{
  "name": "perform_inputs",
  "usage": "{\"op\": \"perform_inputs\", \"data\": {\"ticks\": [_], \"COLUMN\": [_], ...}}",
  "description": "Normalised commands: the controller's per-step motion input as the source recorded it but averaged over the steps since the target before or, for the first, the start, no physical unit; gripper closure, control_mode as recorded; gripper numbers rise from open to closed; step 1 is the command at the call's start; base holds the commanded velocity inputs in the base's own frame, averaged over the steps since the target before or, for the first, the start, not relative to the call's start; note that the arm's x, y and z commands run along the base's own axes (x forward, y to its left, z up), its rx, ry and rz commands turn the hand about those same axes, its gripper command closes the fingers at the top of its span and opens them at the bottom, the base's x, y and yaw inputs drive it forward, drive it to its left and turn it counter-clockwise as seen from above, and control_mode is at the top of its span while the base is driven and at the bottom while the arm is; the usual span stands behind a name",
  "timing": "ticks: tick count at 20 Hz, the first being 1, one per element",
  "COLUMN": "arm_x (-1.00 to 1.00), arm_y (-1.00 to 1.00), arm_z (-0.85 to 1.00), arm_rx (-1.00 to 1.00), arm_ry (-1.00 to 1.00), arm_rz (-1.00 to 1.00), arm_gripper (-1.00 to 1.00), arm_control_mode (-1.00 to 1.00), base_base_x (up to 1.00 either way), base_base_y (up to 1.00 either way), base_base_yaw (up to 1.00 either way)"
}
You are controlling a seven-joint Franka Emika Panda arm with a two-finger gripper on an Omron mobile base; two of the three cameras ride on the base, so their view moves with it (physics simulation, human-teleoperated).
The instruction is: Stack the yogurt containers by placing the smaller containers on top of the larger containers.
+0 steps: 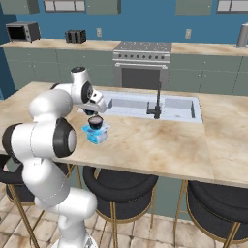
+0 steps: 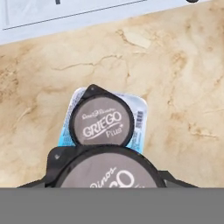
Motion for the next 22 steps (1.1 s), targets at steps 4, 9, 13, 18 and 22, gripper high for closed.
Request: {"op": "perform_inputs", "data": {"ticks": [4,9,13,18,22], "arm_x": [0.21,0.14,0.0,0.0,0.1], "arm_y": [0.0,0.0,0.0,0.0,0.0], "arm_z": [-0.08,-0.13,-0.16,-0.16,-0.14], "arm_rx": [0.0,0.0,0.0,0.0,0.0], "arm_ry": [0.0,0.0,0.0,0.0,0.0], "arm_rz": [0.0,0.0,0.0,0.0,0.0], "arm_gripper": [1.0,1.0,1.0,1.0,1.0], "arm_control_mode": [-1.0,-1.0,-1.0,-1.0,-1.0], "base_base_x": [0.0,0.0,0.0,0.0,0.0], "base_base_y": [0.0,0.0,0.0,0.0,0.0], "base_base_yaw": [0.0,0.0,0.0,0.0,0.0]}}
